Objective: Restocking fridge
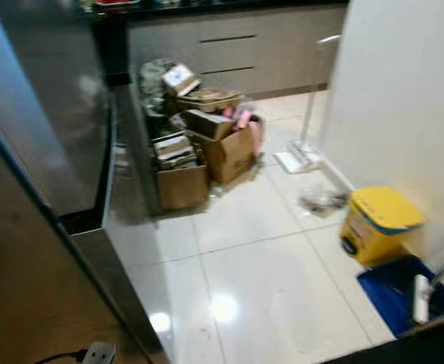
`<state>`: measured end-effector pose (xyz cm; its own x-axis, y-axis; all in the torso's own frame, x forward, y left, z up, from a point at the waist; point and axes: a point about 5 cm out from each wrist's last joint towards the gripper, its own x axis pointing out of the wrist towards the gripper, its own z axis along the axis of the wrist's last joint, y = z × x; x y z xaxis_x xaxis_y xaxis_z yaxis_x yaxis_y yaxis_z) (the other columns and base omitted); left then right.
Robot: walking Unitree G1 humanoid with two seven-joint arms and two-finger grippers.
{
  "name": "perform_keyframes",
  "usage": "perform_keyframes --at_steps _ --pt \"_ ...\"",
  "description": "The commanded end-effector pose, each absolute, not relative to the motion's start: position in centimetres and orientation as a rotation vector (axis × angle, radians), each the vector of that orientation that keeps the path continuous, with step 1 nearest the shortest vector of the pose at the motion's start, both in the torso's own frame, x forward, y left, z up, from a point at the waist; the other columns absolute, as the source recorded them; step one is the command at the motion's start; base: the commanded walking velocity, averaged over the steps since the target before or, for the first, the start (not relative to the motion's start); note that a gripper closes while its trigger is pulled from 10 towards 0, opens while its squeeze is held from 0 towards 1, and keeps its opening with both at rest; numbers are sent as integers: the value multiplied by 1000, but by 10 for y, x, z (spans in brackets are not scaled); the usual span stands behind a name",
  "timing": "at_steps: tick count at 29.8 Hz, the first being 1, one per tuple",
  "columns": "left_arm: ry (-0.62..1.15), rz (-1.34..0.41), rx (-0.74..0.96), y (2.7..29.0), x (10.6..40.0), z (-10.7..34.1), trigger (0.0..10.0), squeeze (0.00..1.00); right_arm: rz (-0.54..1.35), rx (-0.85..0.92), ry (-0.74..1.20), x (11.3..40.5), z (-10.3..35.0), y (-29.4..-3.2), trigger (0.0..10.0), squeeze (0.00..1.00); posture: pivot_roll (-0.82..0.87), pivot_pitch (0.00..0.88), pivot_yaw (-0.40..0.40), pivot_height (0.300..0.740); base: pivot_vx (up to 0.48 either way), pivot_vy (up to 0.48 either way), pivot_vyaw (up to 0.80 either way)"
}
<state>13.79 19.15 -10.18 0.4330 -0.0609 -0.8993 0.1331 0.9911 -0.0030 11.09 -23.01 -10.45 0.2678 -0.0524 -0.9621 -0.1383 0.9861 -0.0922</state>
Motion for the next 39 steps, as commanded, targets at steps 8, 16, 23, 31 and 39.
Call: perform_keyframes --at_steps 8,16,23,31,39 --pt "1135 -120 56 189 134 -104 10000 0 77 -140 1318 105 -106 -227 10000 0 -121 0 16 740 0 0 725" --pt "1137 -125 52 188 134 -104 10000 0 94 -142 1322 105 -106 -227 10000 0 -121 0 13 740 0 0 725" --pt "1138 -127 48 187 134 -104 10000 0 108 -138 1326 105 -107 -226 10000 0 -122 0 11 740 0 0 725" --pt "1142 -132 29 187 134 -104 10000 0 90 -158 1339 104 -107 -226 10000 0 -123 0 16 740 0 -30 555" --pt "1144 -129 14 187 133 -104 10000 0 90 -142 1351 101 -108 -225 10000 0 -120 0 18 740 0 -439 0"
